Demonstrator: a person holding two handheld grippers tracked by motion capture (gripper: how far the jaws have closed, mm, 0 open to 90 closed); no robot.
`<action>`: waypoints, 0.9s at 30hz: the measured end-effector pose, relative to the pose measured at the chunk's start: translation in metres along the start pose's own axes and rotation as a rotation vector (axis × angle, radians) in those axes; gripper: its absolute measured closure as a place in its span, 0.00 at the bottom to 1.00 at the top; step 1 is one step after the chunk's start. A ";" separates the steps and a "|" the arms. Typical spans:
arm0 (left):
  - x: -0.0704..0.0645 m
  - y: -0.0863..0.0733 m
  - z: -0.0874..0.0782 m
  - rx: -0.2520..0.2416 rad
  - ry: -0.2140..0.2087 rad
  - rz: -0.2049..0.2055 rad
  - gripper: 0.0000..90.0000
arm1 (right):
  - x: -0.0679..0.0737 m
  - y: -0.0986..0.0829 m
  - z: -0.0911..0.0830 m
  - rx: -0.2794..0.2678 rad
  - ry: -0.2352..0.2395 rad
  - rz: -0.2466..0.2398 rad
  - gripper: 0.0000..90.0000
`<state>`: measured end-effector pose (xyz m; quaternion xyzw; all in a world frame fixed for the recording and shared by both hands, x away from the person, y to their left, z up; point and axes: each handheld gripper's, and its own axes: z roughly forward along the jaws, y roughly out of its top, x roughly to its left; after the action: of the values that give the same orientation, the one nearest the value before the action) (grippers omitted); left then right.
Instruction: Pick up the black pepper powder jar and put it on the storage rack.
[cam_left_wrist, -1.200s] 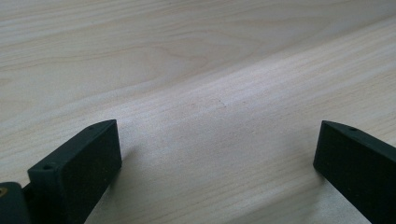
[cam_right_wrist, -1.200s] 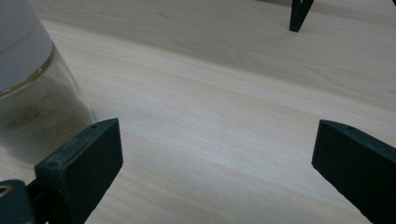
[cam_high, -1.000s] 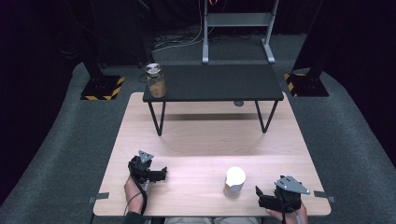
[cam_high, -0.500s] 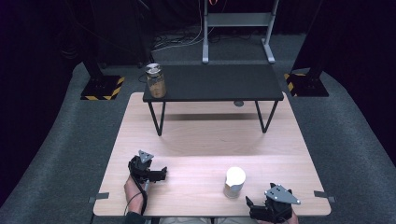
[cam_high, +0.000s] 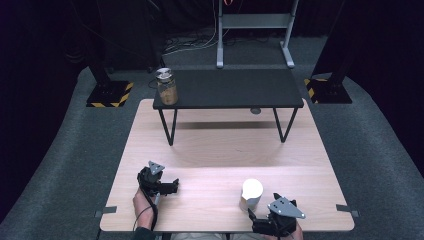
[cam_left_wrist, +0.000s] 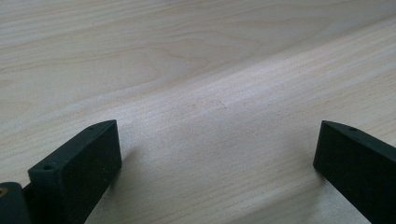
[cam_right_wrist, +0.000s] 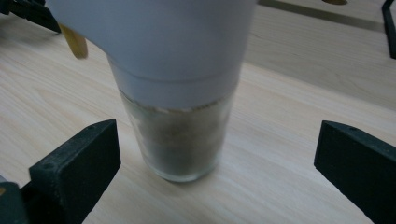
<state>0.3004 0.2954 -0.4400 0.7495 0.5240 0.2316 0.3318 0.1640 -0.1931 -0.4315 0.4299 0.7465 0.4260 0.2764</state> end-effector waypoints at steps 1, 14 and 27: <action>0.000 0.000 0.000 0.000 0.000 0.000 0.00 | 0.001 0.000 0.002 -0.006 0.003 -0.001 0.00; 0.000 0.000 0.000 0.000 -0.002 0.000 0.00 | 0.003 0.004 0.028 -0.073 0.003 -0.002 0.00; 0.000 0.000 0.000 0.000 -0.002 0.000 0.00 | -0.008 0.000 0.037 -0.096 0.079 -0.007 0.25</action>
<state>0.3006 0.2956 -0.4401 0.7497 0.5238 0.2306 0.3323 0.1971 -0.1852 -0.4489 0.3965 0.7369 0.4772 0.2685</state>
